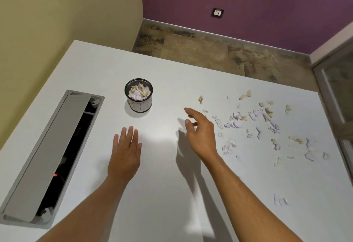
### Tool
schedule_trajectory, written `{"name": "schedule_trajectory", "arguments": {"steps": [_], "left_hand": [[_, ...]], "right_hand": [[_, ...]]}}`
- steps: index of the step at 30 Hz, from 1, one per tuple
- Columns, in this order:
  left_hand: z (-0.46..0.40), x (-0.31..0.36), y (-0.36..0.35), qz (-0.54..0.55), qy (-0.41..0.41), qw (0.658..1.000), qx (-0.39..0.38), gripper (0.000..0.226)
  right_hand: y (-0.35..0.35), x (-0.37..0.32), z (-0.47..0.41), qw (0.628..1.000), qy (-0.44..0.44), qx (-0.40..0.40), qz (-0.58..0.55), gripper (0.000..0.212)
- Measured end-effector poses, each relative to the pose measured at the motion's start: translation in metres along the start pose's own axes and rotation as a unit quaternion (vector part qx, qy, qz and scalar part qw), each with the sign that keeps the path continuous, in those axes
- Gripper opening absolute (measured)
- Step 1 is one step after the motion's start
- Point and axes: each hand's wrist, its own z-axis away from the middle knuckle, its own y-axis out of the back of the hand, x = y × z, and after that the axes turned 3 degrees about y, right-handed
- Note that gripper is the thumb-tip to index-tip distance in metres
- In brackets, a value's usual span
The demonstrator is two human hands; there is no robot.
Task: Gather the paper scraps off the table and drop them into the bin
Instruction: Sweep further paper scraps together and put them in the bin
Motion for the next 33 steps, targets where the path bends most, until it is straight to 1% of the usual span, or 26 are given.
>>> {"name": "schedule_trajectory", "arguments": {"steps": [2,4,9,12,16,19,22,25,28,30,33], "left_hand": [[-0.002,0.005,0.003,-0.009,0.014,1.000,-0.010,0.046],[0.001,0.014,0.004,0.000,0.023,0.999,-0.027,0.045],[0.043,0.065,0.009,0.101,-0.021,0.994,-0.045,0.047],[0.080,0.101,0.011,0.128,-0.030,0.988,-0.079,0.052],[0.131,0.136,0.005,0.102,-0.061,0.986,-0.116,0.068],[0.165,0.161,-0.002,0.085,-0.082,0.985,-0.128,0.077],[0.190,0.183,-0.011,0.074,-0.095,0.983,-0.136,0.076],[0.208,0.200,-0.020,0.044,-0.123,0.981,-0.142,0.070],[0.221,0.214,-0.033,0.019,-0.144,0.979,-0.142,0.070],[0.230,0.221,-0.045,0.009,-0.143,0.979,-0.143,0.072],[0.241,0.230,-0.059,0.008,-0.126,0.981,-0.144,0.076]], "right_hand": [[0.017,0.019,0.019,1.000,-0.028,0.010,0.007,0.035],[0.034,0.038,0.038,0.998,-0.058,0.020,0.012,0.034],[0.076,0.083,0.090,0.993,-0.105,0.048,0.040,0.035],[0.100,0.108,0.132,0.988,-0.125,0.065,0.066,0.041],[0.129,0.138,0.195,0.980,-0.159,0.085,0.088,0.053],[0.148,0.160,0.244,0.975,-0.180,0.072,0.110,0.063],[0.162,0.178,0.286,0.967,-0.173,0.106,0.153,0.067],[0.170,0.196,0.325,0.951,-0.208,0.126,0.192,0.070],[0.174,0.215,0.355,0.937,-0.257,0.102,0.215,0.078],[0.175,0.226,0.368,0.927,-0.280,0.065,0.239,0.082],[0.174,0.236,0.375,0.916,-0.284,0.000,0.282,0.084]]}}
